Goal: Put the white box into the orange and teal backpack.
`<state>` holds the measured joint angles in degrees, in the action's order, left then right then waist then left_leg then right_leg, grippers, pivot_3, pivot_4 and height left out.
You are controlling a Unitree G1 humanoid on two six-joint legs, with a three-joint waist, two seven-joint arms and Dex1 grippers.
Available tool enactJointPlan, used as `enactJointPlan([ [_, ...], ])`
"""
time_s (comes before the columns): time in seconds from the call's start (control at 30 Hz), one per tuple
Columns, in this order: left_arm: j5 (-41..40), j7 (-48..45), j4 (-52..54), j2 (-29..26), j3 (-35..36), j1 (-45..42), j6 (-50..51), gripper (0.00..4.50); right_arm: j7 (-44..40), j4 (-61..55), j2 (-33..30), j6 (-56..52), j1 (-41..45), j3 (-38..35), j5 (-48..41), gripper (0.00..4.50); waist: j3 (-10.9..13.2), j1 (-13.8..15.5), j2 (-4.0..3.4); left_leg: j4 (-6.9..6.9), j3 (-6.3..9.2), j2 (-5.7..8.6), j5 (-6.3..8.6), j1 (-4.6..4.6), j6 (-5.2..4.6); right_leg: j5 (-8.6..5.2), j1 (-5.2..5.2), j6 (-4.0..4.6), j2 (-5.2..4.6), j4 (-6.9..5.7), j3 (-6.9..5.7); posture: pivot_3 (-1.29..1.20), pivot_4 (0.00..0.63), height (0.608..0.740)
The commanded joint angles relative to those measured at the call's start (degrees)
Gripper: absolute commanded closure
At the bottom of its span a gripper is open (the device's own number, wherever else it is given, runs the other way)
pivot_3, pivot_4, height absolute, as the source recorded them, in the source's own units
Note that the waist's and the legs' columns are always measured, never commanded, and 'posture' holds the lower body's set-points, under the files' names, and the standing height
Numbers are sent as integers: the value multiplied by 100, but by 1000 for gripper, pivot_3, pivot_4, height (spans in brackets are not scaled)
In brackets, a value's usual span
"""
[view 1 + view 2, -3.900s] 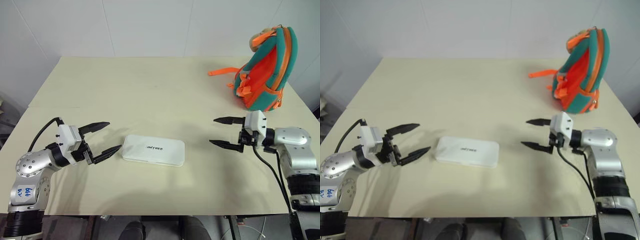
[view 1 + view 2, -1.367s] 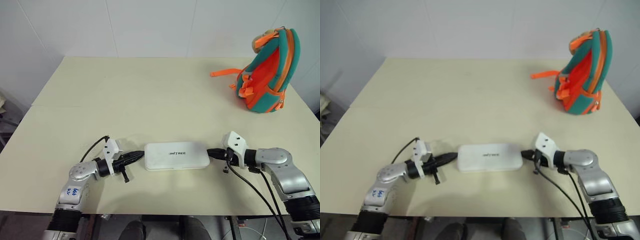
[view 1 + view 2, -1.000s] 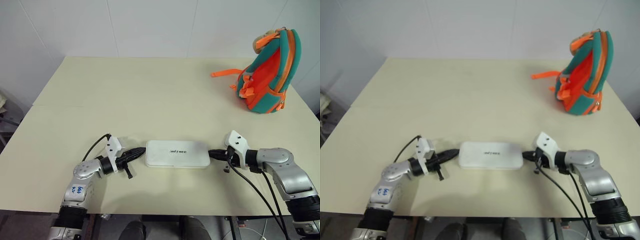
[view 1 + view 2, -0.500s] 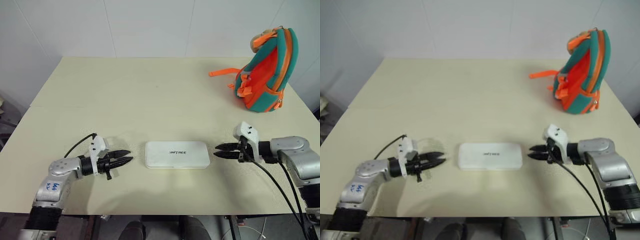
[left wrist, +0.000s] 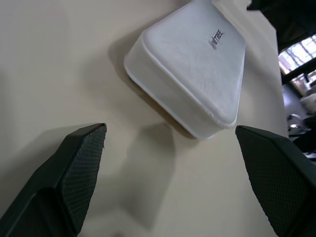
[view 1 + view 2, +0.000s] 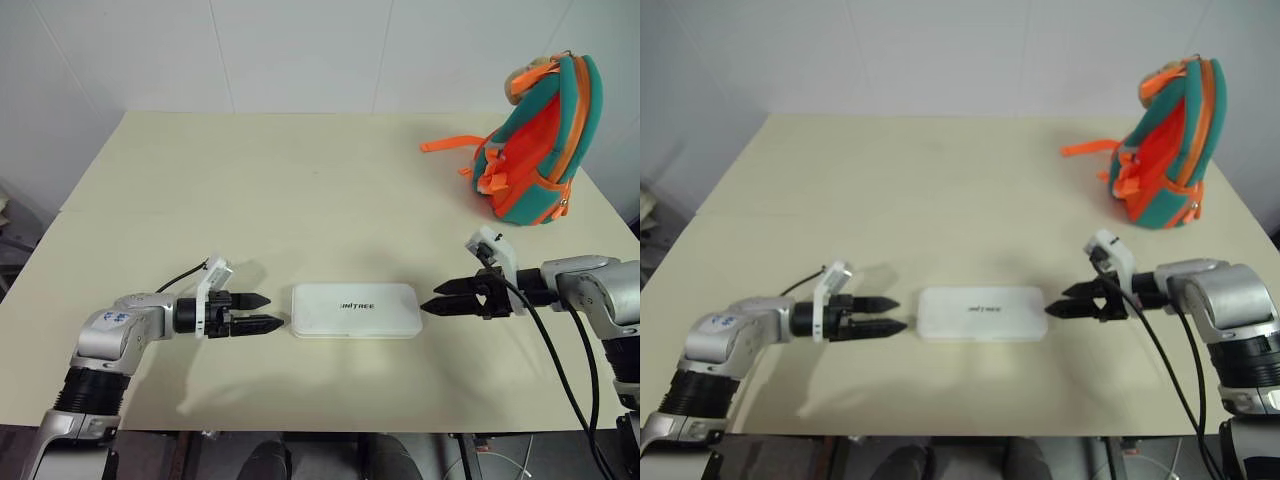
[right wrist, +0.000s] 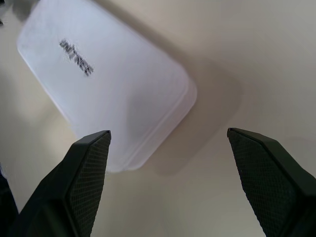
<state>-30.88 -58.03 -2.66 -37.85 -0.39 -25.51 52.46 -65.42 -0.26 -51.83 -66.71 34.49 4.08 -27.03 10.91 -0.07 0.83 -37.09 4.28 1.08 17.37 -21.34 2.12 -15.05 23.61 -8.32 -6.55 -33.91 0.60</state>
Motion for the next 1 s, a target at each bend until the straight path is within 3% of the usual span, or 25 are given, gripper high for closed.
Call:
enactJointPlan([
  [0.03, -198, 386, 19, 243, -32, -119, 745, 25, 6, -405, -86, -231, -43, -21, -266, 0, 0, 17, 0, -3, 0, 2, 1, 0, -1, 1, -1, -1, -2, 3, 0, 0, 150, 740],
  [0.73, -738, 654, -152, 887, -297, -522, 2327, 25, 497, -802, 210, -427, -152, 204, -705, 0, 0, 18, 0, -6, -2, 6, -6, 6, 10, 2, -6, -3, -4, 5, 2, 0, 150, 740],
  [1.0, -907, 946, -901, 1547, 82, -887, 2911, 25, 493, -897, 222, -252, -273, 233, -720, 0, -1, 107, 1, -14, -2, 10, -5, 7, 9, 3, -10, -6, -6, 11, 2, 0, 150, 740],
])
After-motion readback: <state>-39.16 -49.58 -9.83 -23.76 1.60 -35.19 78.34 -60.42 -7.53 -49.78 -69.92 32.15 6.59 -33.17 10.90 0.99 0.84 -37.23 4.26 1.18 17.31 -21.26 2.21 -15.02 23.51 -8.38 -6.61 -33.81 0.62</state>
